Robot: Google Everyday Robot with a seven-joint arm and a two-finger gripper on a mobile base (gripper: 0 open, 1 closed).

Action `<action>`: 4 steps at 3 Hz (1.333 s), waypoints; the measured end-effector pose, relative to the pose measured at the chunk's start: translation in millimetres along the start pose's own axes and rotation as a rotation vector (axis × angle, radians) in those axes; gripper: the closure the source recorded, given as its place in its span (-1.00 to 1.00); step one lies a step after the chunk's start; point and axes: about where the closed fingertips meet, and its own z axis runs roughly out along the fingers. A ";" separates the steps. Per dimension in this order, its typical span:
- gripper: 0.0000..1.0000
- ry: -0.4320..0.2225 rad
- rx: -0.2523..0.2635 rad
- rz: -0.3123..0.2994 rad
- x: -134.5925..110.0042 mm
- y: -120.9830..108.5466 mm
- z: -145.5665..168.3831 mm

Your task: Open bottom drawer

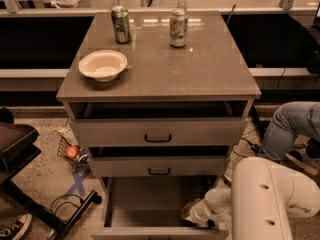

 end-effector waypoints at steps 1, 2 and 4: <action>1.00 -0.009 -0.025 0.041 6.3 35.1 -2.6; 1.00 -0.014 -0.041 0.045 8.6 49.0 -4.5; 0.20 -0.017 -0.046 0.045 7.3 51.6 -2.3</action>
Offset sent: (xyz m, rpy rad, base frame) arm -0.1116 0.0005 -0.0018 0.0679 0.1091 0.0594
